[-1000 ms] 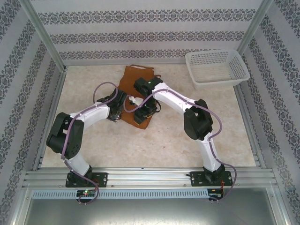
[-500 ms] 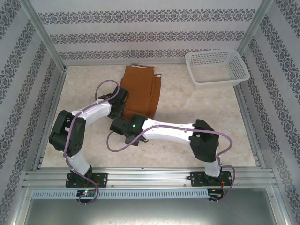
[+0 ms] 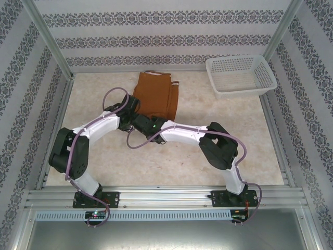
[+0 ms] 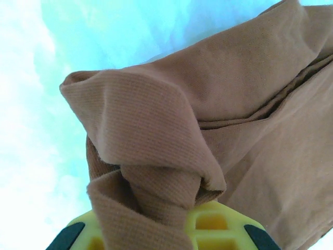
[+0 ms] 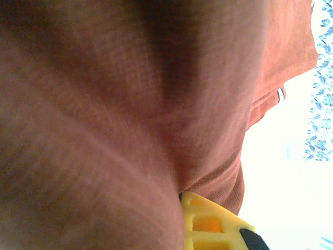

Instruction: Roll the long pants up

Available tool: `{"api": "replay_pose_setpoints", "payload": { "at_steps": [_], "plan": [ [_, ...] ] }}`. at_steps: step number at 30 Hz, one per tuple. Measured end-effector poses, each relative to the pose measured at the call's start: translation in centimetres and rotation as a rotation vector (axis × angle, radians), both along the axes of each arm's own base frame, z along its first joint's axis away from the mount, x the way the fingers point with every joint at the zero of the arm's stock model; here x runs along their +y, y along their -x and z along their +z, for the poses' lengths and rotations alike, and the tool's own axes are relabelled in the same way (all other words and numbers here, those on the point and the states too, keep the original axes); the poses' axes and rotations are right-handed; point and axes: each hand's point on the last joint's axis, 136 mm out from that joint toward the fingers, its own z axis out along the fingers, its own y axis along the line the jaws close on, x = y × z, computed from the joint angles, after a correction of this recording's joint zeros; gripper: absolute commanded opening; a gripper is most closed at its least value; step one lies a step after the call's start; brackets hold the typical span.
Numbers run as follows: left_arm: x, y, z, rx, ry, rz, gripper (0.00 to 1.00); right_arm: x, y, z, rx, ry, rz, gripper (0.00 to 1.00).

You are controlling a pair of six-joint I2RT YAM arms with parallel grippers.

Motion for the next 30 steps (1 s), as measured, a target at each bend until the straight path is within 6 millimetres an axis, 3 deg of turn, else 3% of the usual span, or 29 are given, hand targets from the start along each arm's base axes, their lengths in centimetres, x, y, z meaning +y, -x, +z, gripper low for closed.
{"api": "replay_pose_setpoints", "payload": {
  "at_steps": [1, 3, 13, 25, 26, 27, 28, 29, 30],
  "plan": [
    [0.1, 0.1, 0.2, -0.003, 0.0, 0.0, 0.33, 0.1, 0.1, 0.0, 0.027, -0.013, 0.003, 0.0],
    [0.3, 0.3, 0.5, -0.002, -0.004, -0.007, 0.97, 0.2, 0.4, 0.2, 0.095, -0.05, -0.006, 0.0],
    [0.3, 0.7, 1.8, -0.021, 0.004, -0.023, 1.0, 0.5, 1.9, 1.1, 0.502, -0.294, -0.14, 0.0],
    [0.2, 0.6, 1.5, -0.037, 0.013, -0.019, 1.0, 3.3, 7.0, 0.6, 1.141, -0.595, -0.304, 0.0],
    [0.2, 0.5, 1.4, -0.038, 0.013, -0.02, 1.0, 3.4, 7.0, 0.6, 1.176, -0.621, -0.324, 0.0],
    [0.0, 0.5, 1.2, -0.039, 0.014, -0.023, 0.72, 3.5, 7.0, 0.6, 1.215, -0.652, -0.347, 0.0],
    [-0.2, 0.4, 1.0, -0.04, 0.017, -0.024, 0.29, 3.5, 7.0, 0.5, 1.247, -0.678, -0.37, 0.0],
    [-0.3, 0.4, 0.6, -0.036, 0.019, -0.025, 0.0, 3.4, 7.0, 0.4, 1.269, -0.696, -0.388, 0.08],
    [-0.5, 0.5, 0.1, -0.027, 0.02, -0.03, 0.0, 3.3, 7.0, 0.2, 1.286, -0.707, -0.412, 0.36]
  ]
}}
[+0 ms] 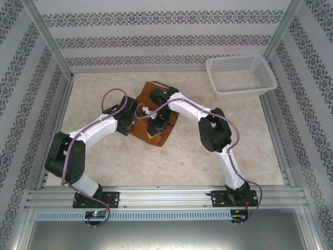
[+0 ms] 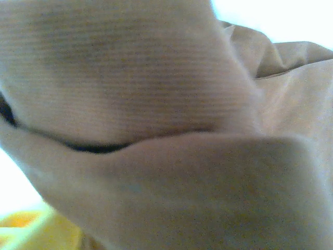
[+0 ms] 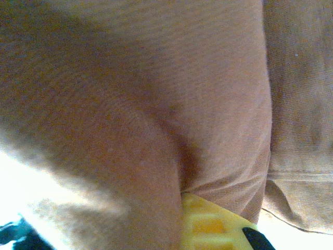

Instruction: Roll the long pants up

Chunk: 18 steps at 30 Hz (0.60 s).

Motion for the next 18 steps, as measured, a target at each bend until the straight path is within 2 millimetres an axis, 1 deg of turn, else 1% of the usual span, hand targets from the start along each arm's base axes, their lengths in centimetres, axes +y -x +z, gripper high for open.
{"api": "replay_pose_setpoints", "payload": {
  "at_steps": [1, 2, 3, 5, 8, 10, 12, 14, 16, 18],
  "plan": [
    [-0.1, 0.1, -0.5, 0.014, -0.001, -0.004, 0.0, -0.1, 0.1, -0.2, 0.015, 0.006, -0.014, 0.69],
    [-0.2, 0.2, -0.9, 0.026, -0.001, -0.006, 0.0, -0.3, 0.0, -0.3, 0.025, 0.015, -0.027, 0.88],
    [-0.2, 0.3, -1.5, 0.042, -0.004, -0.008, 0.0, -0.4, -0.1, -0.5, 0.023, 0.027, -0.035, 0.98],
    [-0.3, 0.3, -2.1, 0.06, -0.006, -0.016, 0.0, -0.8, -0.5, -0.9, -0.017, 0.074, -0.043, 0.98],
    [-0.5, 0.2, -2.2, 0.068, -0.003, -0.022, 0.0, -2.0, -0.8, -1.3, -0.152, 0.196, -0.032, 0.98],
    [-0.7, 0.0, -2.1, 0.069, 0.002, -0.024, 0.0, -2.9, -0.7, -0.8, -0.289, 0.296, -0.008, 0.98],
    [-0.8, -0.1, -2.0, 0.07, 0.003, -0.024, 0.0, -3.1, 0.0, 0.5, -0.441, 0.367, 0.027, 0.98],
    [-0.8, -0.1, -2.1, 0.074, 0.004, -0.025, 0.0, -2.5, 1.1, 2.0, -0.606, 0.409, 0.066, 0.98],
    [-0.8, -0.1, -2.2, 0.08, 0.002, -0.025, 0.0, -1.1, 3.0, 3.9, -0.785, 0.426, 0.108, 0.98],
    [-0.8, -0.1, -2.2, 0.082, 0.002, -0.025, 0.0, 0.2, 4.1, 5.0, -0.928, 0.442, 0.15, 0.98]
  ]
}}
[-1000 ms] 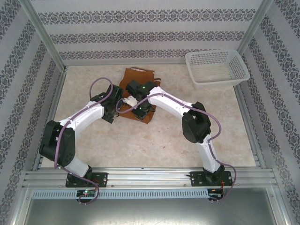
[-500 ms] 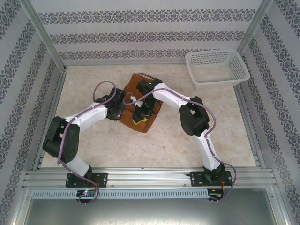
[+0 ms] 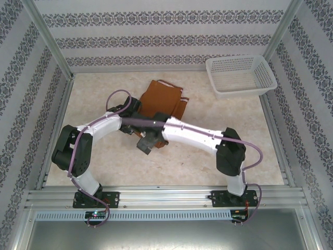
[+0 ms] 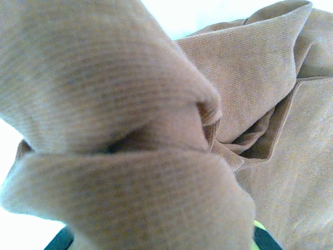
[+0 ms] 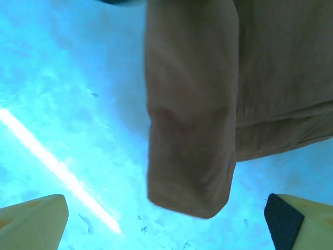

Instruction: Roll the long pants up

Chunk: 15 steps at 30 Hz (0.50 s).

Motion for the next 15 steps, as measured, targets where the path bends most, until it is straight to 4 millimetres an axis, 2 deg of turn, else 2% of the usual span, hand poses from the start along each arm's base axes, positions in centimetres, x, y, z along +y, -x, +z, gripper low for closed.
{"api": "replay_pose_setpoints", "payload": {
  "at_steps": [2, 5, 10, 11, 14, 15],
  "plan": [
    [-0.1, -0.1, 0.0, 0.002, 0.002, -0.002, 0.0, 1.3, 0.9, 0.0, -0.11, 0.047, 0.055, 0.98],
    [-0.3, -0.1, 0.1, 0.006, 0.009, -0.006, 0.0, 2.2, 0.7, -2.5, -0.226, 0.171, 0.102, 0.98],
    [-0.6, 0.0, 0.1, 0.007, 0.014, -0.015, 0.0, 0.0, -3.0, -8.5, -0.354, 0.434, 0.116, 0.98],
    [-0.7, -0.2, 0.2, 0.0, 0.013, -0.018, 0.0, -0.4, -3.7, -8.9, -0.374, 0.467, 0.119, 0.98],
    [-0.7, -0.6, 0.8, -0.017, 0.013, -0.02, 0.0, -0.6, -4.9, -8.3, -0.438, 0.52, 0.143, 0.96],
    [-0.7, -0.8, 0.9, -0.025, 0.013, -0.021, 0.0, -0.8, -5.4, -8.2, -0.448, 0.536, 0.151, 0.91]
  ]
}}
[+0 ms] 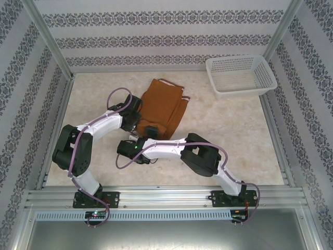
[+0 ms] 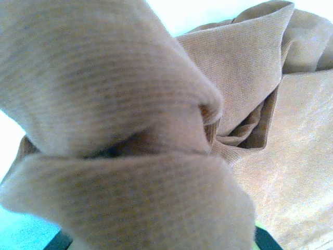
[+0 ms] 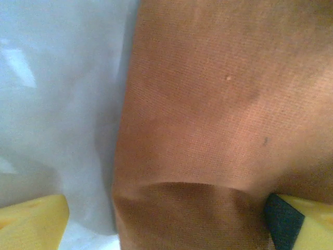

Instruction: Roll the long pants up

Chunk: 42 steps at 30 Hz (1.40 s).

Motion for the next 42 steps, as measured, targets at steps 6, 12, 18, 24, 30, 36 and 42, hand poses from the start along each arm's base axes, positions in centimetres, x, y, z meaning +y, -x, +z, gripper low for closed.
{"api": "replay_pose_setpoints", "payload": {
  "at_steps": [6, 12, 18, 24, 30, 36, 42],
  "plan": [
    [-0.7, -1.1, 1.5, -0.072, 0.029, -0.014, 0.0, -0.7, -2.3, -0.3, 0.065, 0.034, 0.022, 0.0],
    [-0.8, -1.8, 4.2, -0.157, 0.067, -0.024, 0.99, 0.6, -2.6, -0.2, 0.219, -0.099, 0.023, 0.0],
    [-0.2, -2.9, 8.6, -0.267, 0.105, 0.009, 1.0, -0.1, -1.1, -0.8, 0.441, -0.294, -0.109, 0.0],
    [0.5, -1.4, 7.8, -0.211, 0.074, 0.0, 1.0, -0.6, -0.2, 0.1, 0.722, -0.543, -0.241, 0.0],
    [1.4, 0.0, 6.0, -0.147, 0.024, -0.007, 1.0, -2.9, -2.8, 2.8, 0.85, -0.799, -0.389, 0.0],
    [1.3, -0.9, 5.9, -0.138, 0.004, -0.025, 1.0, -1.5, -1.4, 3.3, 0.961, -0.892, -0.418, 0.0],
    [1.3, -1.2, 5.3, -0.131, -0.001, -0.024, 1.0, 0.0, 0.2, 3.8, 1.082, -0.977, -0.441, 0.0]
  ]
}}
